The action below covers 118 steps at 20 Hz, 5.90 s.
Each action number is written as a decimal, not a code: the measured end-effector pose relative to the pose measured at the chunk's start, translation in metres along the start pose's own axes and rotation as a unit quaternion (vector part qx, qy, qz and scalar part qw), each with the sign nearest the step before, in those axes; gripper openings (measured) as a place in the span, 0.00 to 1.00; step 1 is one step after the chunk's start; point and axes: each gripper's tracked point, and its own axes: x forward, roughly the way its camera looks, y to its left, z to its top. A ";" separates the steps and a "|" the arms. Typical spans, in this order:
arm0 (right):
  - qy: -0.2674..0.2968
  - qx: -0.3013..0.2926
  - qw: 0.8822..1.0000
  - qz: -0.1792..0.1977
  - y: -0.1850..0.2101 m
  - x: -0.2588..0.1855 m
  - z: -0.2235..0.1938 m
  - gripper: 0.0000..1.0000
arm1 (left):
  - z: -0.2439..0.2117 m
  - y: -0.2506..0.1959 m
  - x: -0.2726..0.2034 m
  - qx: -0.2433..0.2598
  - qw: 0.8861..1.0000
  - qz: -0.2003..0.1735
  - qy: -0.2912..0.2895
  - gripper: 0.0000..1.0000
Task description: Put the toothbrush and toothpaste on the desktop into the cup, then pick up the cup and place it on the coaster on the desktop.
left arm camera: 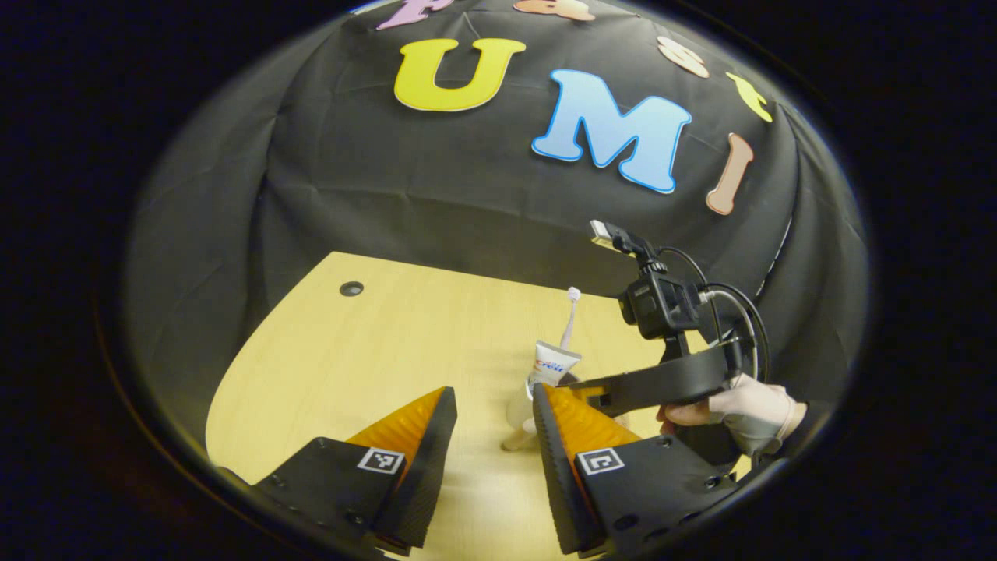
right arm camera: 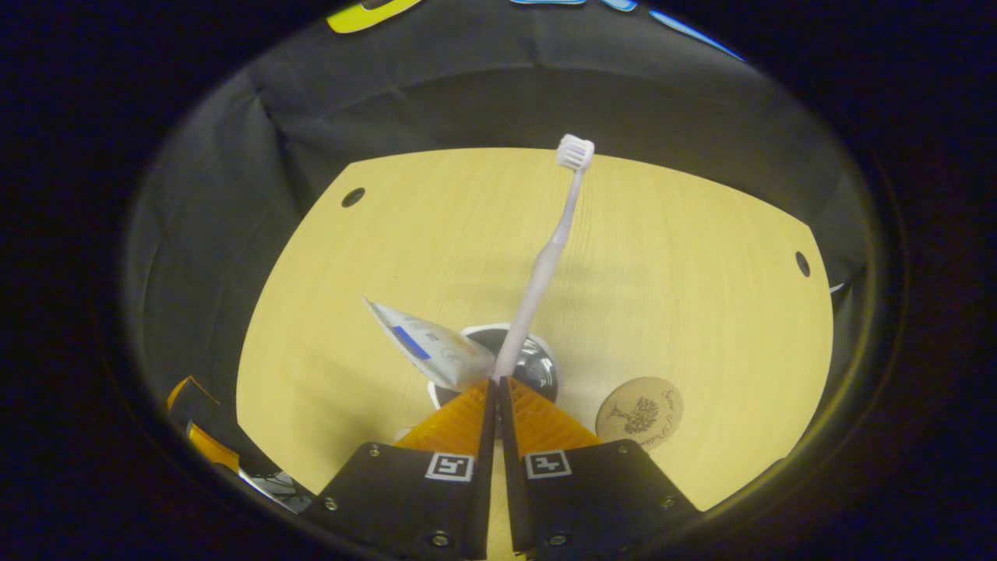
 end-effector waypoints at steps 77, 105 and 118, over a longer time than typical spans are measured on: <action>-0.017 0.350 0.936 0.019 -0.161 -0.114 -0.138 0.11 | -0.139 -0.040 0.150 0.328 0.854 -0.113 0.388 0.34; -0.009 0.378 0.925 0.028 -0.188 -0.123 -0.162 0.12 | -0.154 -0.133 0.158 0.366 0.834 -0.152 0.385 0.36; -0.051 0.291 0.955 0.018 -0.195 -0.141 -0.138 0.11 | -0.105 -0.131 0.102 0.275 0.911 -0.128 0.278 0.36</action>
